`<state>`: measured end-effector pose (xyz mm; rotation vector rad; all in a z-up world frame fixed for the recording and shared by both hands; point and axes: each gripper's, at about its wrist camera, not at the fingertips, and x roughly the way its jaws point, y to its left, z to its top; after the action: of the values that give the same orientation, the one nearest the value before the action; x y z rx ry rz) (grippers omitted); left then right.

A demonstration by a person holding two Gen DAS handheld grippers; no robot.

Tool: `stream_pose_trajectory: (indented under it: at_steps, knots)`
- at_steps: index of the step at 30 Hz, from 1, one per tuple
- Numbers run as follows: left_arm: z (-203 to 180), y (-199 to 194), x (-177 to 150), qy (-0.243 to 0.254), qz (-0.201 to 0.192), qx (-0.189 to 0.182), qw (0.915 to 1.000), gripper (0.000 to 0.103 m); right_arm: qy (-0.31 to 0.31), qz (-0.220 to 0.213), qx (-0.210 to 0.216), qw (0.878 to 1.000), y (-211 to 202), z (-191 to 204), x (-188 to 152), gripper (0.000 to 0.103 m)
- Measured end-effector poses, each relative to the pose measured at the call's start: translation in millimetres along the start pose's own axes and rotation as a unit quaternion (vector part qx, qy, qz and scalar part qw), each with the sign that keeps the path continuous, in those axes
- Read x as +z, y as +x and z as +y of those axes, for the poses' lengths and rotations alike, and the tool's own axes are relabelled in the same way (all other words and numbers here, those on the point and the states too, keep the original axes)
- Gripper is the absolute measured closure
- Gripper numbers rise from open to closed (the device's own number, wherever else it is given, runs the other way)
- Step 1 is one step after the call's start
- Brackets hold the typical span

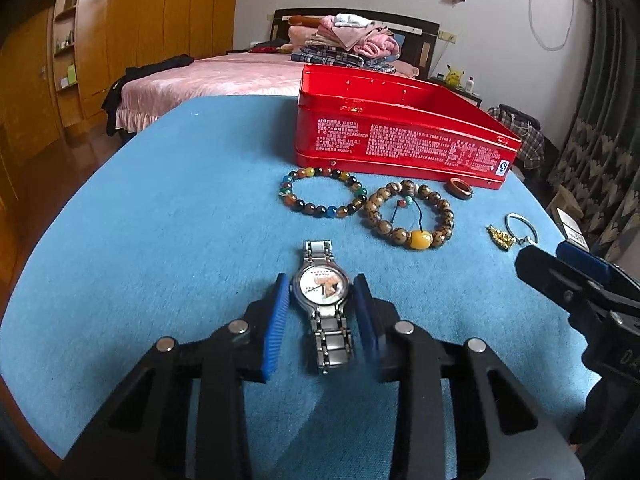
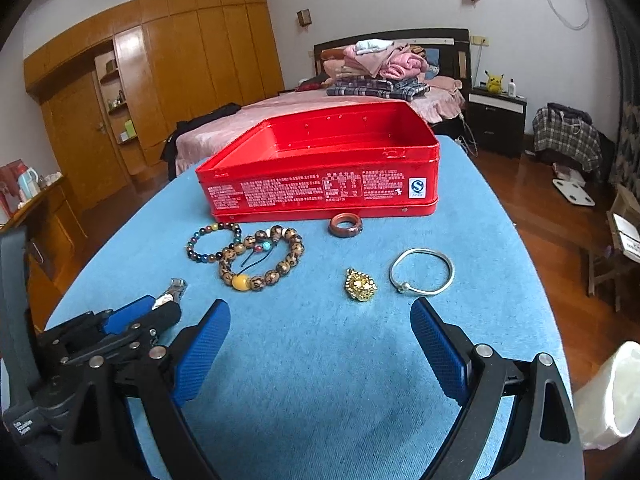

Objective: Organize jewelry
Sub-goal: 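Lower left gripper onto silver wristwatch and close on its band, then lift silver wristwatch with left gripper while right tool approaches gold charm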

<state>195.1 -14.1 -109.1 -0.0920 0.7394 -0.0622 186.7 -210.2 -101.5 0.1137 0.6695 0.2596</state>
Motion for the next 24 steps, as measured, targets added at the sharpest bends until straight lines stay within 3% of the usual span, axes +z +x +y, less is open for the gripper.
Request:
stream_pose_trajectory:
  at_steps: [2,6,9,12,24]
  knots:
    - [0,-1,3,-0.002,-0.004,-0.005,1.0,0.072,0.003,0.01,0.003,1.0,4,-1,2,0.016]
    - [-2,-2,15,-0.005,-0.015,-0.007,0.9998,0.072,0.014,0.03,0.012,0.999,12,-7,5,0.041]
    - [-4,1,24,-0.011,-0.02,-0.009,0.9997,0.072,0.01,0.043,0.011,0.999,18,-8,8,0.053]
    - [-6,3,30,-0.014,-0.026,-0.013,0.9995,0.072,0.015,0.055,0.016,0.998,25,-10,10,0.059]
    - [-6,14,34,-0.021,-0.016,-0.023,0.9994,0.072,0.022,0.054,0.027,0.998,27,-22,26,0.06]
